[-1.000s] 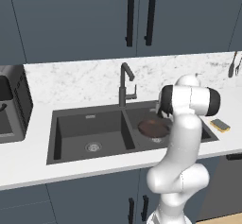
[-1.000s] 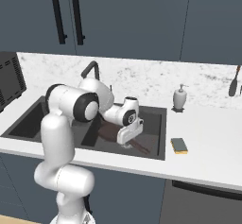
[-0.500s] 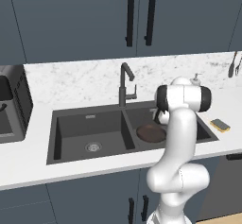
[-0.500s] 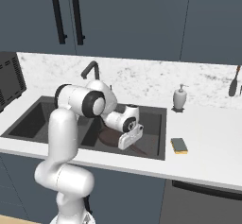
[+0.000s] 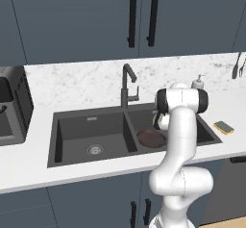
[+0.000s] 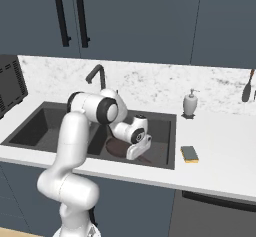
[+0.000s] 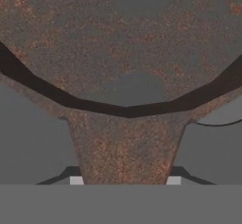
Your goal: Pick the pan and sponge and place them into the sink. Then turn on the water.
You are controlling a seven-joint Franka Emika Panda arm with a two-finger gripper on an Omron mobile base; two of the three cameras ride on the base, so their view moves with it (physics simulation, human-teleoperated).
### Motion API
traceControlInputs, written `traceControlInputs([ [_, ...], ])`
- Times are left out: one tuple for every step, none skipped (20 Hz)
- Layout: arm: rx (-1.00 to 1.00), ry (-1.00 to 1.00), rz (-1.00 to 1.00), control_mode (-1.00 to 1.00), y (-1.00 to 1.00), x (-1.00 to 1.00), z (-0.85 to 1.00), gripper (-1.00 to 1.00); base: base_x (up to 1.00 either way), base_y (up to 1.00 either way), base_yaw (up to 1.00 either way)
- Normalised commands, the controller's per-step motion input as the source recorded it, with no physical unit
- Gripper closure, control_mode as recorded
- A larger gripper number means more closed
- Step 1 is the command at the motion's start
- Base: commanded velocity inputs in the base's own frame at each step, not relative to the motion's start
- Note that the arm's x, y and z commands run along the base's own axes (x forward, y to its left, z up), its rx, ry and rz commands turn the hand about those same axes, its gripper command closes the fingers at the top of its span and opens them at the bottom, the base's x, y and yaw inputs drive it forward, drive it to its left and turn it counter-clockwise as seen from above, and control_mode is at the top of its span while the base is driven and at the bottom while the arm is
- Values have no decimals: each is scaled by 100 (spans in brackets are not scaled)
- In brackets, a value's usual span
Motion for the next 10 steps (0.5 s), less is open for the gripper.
traceControlInputs([
  [3, 0, 1, -100, 0, 29, -36, 100, 0, 0, 0],
  [2, 0, 1, -100, 0, 26, -37, 100, 0, 0, 0],
  [2, 0, 1, -100, 0, 27, -36, 100, 0, 0, 0],
  [2, 0, 1, -100, 0, 26, -37, 100, 0, 0, 0],
  [2, 0, 1, -100, 0, 25, -38, 100, 0, 0, 0],
  [2, 0, 1, -100, 0, 26, -38, 100, 0, 0, 0],
  [2, 0, 1, -100, 0, 25, -38, 100, 0, 0, 0],
  [2, 0, 1, -100, 0, 26, -38, 100, 0, 0, 0],
  [2, 0, 1, -100, 0, 22, -38, 100, 0, 0, 0],
  [1, 0, 1, -100, 0, 20, -38, 100, 0, 0, 0],
])
